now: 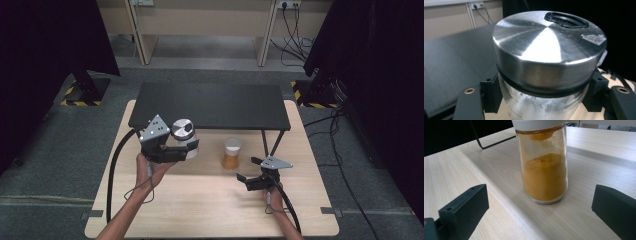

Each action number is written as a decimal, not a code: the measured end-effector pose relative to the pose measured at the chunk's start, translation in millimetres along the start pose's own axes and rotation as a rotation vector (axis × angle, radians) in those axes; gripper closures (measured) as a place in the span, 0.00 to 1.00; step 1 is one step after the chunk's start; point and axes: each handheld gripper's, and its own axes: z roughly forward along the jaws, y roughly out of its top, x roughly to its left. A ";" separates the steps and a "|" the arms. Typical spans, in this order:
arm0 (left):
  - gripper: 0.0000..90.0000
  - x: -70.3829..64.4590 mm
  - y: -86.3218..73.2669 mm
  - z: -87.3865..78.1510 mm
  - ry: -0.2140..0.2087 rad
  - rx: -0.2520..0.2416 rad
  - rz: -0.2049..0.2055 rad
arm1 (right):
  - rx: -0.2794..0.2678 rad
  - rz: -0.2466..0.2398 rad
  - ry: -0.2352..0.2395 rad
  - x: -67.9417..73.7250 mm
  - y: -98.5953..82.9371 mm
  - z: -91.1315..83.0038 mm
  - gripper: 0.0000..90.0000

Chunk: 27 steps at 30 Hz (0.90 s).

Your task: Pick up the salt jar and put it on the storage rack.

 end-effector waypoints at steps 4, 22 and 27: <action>0.35 5.4 17.5 3.3 0.022 -0.011 -0.015 | -0.001 -0.001 0.000 0.0 -0.1 0.0 0.01; 0.35 32.1 67.1 37.9 0.199 0.023 -0.047 | -0.005 0.005 0.002 -1.0 -0.8 -0.1 0.01; 0.35 37.8 68.9 47.4 0.232 0.018 -0.067 | -0.007 0.005 0.003 -1.3 -1.0 -0.1 0.01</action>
